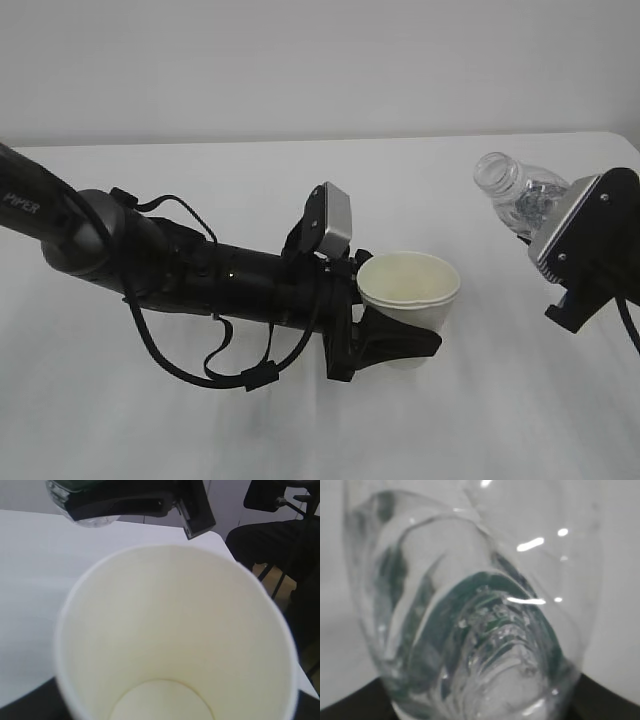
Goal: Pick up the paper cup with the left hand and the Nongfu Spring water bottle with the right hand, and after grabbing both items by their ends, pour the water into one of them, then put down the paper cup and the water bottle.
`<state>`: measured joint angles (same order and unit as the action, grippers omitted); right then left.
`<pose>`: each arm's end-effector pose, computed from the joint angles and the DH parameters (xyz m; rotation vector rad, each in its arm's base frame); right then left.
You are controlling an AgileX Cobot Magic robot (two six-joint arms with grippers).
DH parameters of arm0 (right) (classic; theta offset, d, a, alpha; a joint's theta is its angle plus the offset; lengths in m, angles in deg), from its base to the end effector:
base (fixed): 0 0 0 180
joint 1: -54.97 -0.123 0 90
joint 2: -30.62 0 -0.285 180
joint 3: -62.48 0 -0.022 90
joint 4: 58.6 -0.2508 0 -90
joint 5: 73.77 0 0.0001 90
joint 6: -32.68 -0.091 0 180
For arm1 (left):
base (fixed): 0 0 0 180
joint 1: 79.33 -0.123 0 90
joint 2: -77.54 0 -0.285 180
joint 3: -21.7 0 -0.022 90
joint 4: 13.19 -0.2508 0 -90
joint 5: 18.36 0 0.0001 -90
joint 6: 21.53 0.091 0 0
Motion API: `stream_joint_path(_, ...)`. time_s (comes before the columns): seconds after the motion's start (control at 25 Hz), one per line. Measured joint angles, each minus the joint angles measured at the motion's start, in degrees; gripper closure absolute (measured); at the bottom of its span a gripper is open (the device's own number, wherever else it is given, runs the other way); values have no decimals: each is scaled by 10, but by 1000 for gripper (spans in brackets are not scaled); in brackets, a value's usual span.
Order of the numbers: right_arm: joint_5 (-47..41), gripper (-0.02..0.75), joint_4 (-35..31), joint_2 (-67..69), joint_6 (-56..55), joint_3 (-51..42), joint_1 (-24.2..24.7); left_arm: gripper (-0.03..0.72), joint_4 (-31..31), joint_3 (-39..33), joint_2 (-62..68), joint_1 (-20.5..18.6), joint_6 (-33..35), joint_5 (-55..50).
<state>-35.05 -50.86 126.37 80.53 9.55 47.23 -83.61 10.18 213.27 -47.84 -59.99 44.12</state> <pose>0.2594 0.0430 0.1723 -1.0476 1.6440 -0.4571 0.3046 -0.2757 0.1021 1.3165 1.4698 -1.1764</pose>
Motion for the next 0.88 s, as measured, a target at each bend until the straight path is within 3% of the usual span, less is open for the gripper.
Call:
stream_joint_path(0.4,0,332,0,0,70,0,0,221,0,0,0,34,0,-3)
stream_joint_path(0.88,0,332,0,0,105,0,0,221,11,25,6,35,-2,-50)
